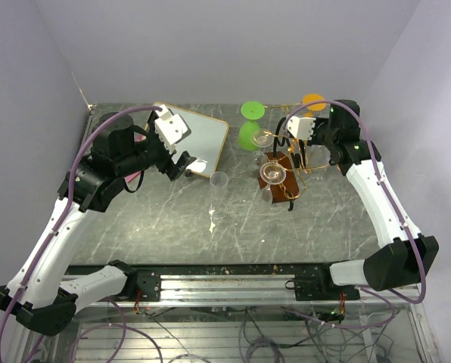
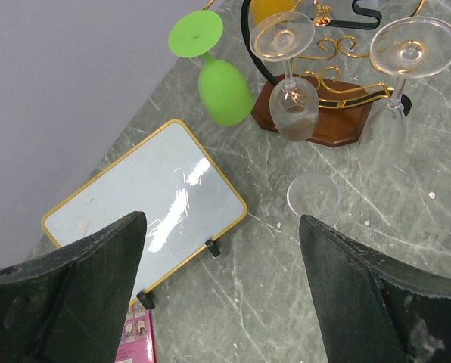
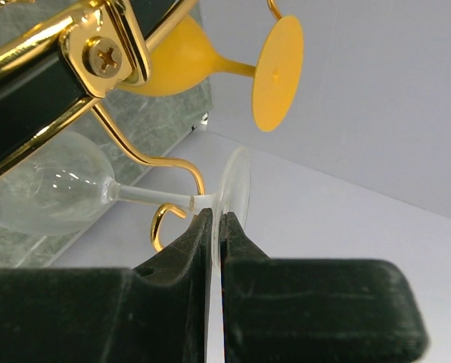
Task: Place the wine glass upside down on the wine glass rack
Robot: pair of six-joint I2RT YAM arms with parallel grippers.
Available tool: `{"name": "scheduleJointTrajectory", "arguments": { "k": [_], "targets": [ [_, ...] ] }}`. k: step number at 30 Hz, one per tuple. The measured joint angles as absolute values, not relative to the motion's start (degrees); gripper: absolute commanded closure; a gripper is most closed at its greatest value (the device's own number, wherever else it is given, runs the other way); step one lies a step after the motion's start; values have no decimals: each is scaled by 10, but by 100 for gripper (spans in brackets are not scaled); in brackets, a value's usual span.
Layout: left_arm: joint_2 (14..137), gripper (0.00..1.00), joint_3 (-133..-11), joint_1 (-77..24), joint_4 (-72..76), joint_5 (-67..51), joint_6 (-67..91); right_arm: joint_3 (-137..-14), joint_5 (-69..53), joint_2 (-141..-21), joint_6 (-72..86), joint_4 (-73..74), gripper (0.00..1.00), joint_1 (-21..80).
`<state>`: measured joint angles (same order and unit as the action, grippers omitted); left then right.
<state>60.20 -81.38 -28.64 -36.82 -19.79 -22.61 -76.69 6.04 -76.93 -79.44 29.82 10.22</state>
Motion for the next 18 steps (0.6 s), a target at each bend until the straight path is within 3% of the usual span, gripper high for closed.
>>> {"name": "scheduleJointTrajectory", "arguments": {
  "k": [18],
  "targets": [
    [601, 8, -809, -286, -372, -199, -232, -753, 85, -759, -787, 290, 100, 104]
  ]
}}
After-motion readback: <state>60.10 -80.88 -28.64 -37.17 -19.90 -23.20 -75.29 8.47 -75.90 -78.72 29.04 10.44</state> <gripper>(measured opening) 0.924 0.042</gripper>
